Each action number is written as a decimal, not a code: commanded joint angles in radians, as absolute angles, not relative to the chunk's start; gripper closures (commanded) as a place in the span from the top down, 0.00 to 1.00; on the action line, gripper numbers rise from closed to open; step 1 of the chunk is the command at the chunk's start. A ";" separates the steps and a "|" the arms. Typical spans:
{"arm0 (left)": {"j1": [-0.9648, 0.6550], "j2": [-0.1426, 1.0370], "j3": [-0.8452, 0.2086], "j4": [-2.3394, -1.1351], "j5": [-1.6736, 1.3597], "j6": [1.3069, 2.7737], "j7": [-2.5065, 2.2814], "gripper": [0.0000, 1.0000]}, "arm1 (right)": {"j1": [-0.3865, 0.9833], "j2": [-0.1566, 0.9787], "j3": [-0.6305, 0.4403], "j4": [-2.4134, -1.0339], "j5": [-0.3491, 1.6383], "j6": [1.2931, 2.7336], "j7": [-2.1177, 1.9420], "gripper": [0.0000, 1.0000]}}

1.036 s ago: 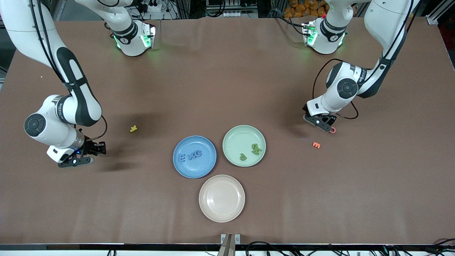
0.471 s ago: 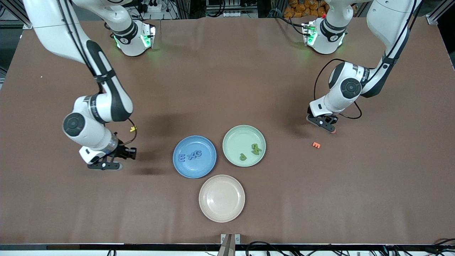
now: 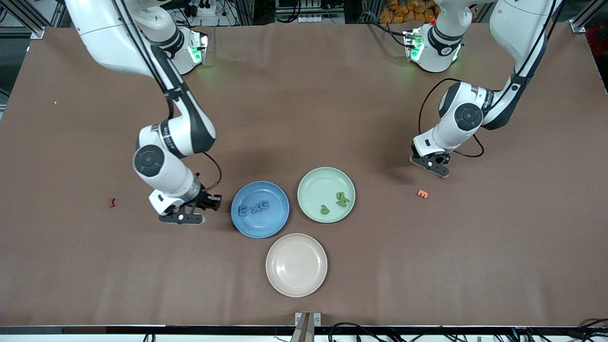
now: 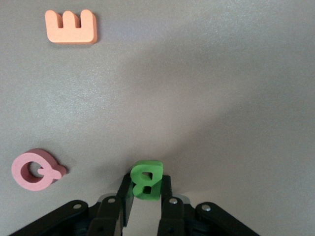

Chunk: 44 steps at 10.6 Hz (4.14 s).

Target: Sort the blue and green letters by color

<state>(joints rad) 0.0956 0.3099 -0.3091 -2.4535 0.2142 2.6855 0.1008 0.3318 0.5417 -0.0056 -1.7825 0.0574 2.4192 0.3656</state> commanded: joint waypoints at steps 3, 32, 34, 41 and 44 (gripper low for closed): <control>0.045 0.353 -0.314 -2.350 0.239 2.694 -0.102 0.00 | 0.462 0.685 -0.012 -1.582 0.063 2.404 0.547 0.09; -0.358 0.606 -0.214 -1.769 0.245 2.680 -1.218 1.00 | 0.038 0.465 -0.037 -1.485 0.043 1.748 -0.041 1.00; -0.304 0.601 -0.180 -1.772 0.277 2.663 -1.198 1.00 | 0.020 0.411 -0.038 -1.486 0.043 1.650 -0.040 1.00; -0.025 0.462 -0.265 -1.773 0.203 2.305 -0.706 1.00 | 0.017 0.229 -0.075 -1.445 0.041 1.350 -0.031 1.00; 0.083 0.341 -0.331 -1.865 0.163 2.192 -0.538 1.00 | 0.020 0.145 -0.083 -1.430 0.044 1.302 0.073 1.00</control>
<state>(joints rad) 0.0165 0.4564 -0.2925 -1.7608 0.2224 2.2406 -0.6847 0.0265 0.2148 -0.0909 -1.4286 0.0536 1.3279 -0.0159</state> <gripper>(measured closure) 0.000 0.000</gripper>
